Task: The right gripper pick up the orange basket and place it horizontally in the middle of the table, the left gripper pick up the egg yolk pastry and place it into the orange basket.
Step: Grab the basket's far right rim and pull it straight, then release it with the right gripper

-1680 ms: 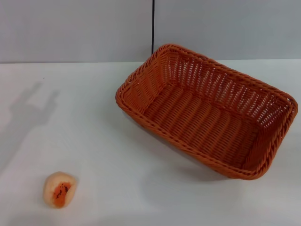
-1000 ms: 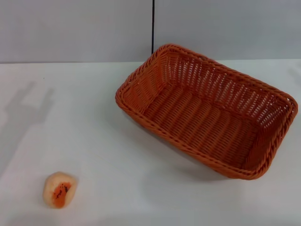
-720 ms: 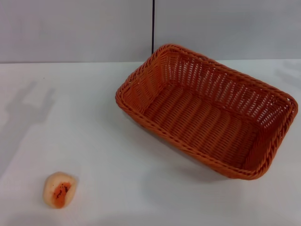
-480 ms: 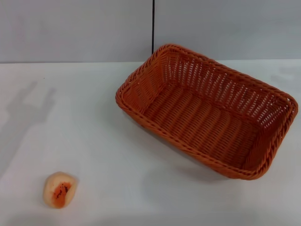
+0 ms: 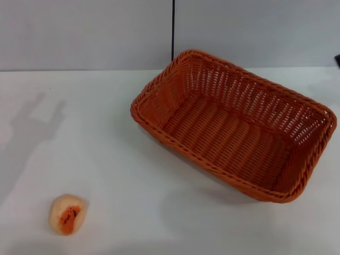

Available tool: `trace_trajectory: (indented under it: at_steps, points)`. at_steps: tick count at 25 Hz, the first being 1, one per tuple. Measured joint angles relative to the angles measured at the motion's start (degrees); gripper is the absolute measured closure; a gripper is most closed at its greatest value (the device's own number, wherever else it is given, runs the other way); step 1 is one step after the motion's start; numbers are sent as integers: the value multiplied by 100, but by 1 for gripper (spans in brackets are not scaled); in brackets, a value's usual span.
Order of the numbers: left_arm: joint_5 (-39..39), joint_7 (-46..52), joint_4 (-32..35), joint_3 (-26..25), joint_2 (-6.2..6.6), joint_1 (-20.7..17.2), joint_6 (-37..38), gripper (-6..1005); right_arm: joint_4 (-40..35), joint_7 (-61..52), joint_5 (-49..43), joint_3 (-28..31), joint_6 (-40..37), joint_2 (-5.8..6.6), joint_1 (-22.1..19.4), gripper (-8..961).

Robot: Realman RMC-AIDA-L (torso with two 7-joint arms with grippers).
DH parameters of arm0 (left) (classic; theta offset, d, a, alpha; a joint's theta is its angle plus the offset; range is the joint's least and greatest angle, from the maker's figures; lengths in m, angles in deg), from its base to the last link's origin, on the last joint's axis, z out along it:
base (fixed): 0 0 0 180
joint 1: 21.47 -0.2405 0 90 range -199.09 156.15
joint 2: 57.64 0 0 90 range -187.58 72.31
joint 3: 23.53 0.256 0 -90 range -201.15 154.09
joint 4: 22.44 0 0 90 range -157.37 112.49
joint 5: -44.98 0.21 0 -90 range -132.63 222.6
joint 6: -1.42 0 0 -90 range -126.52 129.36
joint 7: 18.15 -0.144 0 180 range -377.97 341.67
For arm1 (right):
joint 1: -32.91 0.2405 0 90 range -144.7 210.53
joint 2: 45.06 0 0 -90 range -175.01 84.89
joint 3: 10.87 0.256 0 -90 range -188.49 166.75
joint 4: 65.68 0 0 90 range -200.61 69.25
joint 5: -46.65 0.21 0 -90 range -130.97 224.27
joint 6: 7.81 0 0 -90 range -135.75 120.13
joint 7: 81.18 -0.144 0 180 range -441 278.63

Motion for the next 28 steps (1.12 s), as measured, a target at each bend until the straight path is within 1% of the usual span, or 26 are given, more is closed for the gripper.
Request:
trace_trajectory:
  at_steps: [2,5,12,14,17,28]
  points:
    - [0,0,15,4,-4,11,-4,399,18,-2,-33,-223,190,-78,-23,426]
    - [0,0,42,41,-5,23,-17,399,47,5,-263,-432,484,-235,-30,426]
    - [-1,1,51,66,-3,34,-12,398,53,141,-969,-696,797,-643,34,429]
    - [-1,1,51,71,-3,44,1,398,61,194,-1017,-710,851,-709,35,437]
    - [-1,1,55,71,-3,70,10,398,144,238,-1036,-747,897,-745,42,450]
    - [-1,1,129,70,-3,130,34,397,1021,409,-1016,-830,1396,-762,131,495]
